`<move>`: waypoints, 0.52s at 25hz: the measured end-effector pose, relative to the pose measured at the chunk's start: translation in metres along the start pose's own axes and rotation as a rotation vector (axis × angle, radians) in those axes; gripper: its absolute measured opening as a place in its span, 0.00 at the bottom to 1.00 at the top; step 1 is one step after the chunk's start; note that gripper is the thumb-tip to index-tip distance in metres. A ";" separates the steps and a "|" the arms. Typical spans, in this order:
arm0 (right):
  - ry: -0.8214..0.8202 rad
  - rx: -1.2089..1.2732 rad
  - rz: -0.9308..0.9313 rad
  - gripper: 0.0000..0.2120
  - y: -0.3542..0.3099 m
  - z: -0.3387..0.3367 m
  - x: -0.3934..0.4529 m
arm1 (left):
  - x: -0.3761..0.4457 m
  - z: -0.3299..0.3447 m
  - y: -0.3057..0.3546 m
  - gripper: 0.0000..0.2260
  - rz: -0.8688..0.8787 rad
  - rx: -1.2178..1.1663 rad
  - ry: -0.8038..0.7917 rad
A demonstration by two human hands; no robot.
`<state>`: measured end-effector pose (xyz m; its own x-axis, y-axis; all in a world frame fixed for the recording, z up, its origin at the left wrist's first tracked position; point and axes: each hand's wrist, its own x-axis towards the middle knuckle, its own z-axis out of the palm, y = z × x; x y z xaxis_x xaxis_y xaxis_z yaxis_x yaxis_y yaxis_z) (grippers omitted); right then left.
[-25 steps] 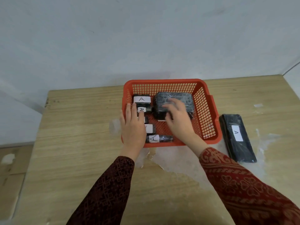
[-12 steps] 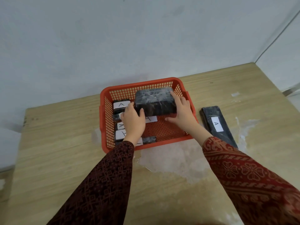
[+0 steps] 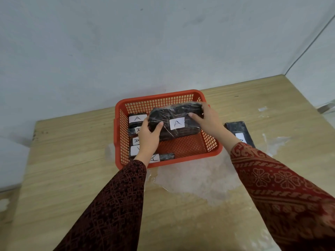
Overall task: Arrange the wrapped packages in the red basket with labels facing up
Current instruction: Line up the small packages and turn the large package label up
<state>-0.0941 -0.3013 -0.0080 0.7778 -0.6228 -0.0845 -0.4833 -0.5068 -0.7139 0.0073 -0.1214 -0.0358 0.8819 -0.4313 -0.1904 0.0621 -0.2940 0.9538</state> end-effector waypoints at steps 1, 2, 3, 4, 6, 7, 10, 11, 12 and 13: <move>0.011 -0.010 0.004 0.30 0.000 0.001 0.000 | 0.000 0.000 -0.002 0.18 0.003 0.027 0.025; 0.020 -0.028 0.002 0.33 0.000 0.003 -0.001 | 0.002 0.000 -0.004 0.19 -0.005 0.037 0.048; 0.025 -0.055 -0.010 0.36 0.000 0.006 -0.004 | 0.003 0.000 -0.005 0.20 -0.027 0.039 0.073; 0.024 -0.089 -0.030 0.39 0.001 0.009 -0.006 | 0.006 0.001 -0.006 0.21 -0.054 0.044 0.098; -0.001 -0.161 -0.069 0.40 0.005 0.018 -0.011 | 0.011 0.004 -0.006 0.22 -0.067 0.074 0.104; -0.026 -0.204 -0.076 0.40 0.008 0.023 -0.013 | 0.013 0.006 -0.006 0.24 -0.036 0.103 0.078; -0.108 -0.344 -0.058 0.34 0.018 0.031 -0.011 | 0.015 0.014 -0.010 0.34 0.195 0.310 -0.090; -0.125 -0.365 -0.056 0.32 0.020 0.033 -0.009 | 0.015 0.017 -0.013 0.36 0.262 0.400 -0.167; -0.138 -0.380 -0.061 0.31 0.022 0.034 -0.006 | 0.016 0.020 -0.016 0.35 0.310 0.496 -0.236; -0.151 -0.399 -0.068 0.29 0.024 0.035 -0.004 | 0.017 0.022 -0.020 0.32 0.342 0.599 -0.288</move>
<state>-0.0941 -0.2901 -0.0489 0.8490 -0.5010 -0.1682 -0.5233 -0.7528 -0.3993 0.0105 -0.1421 -0.0631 0.6441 -0.7640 -0.0380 -0.5315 -0.4827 0.6961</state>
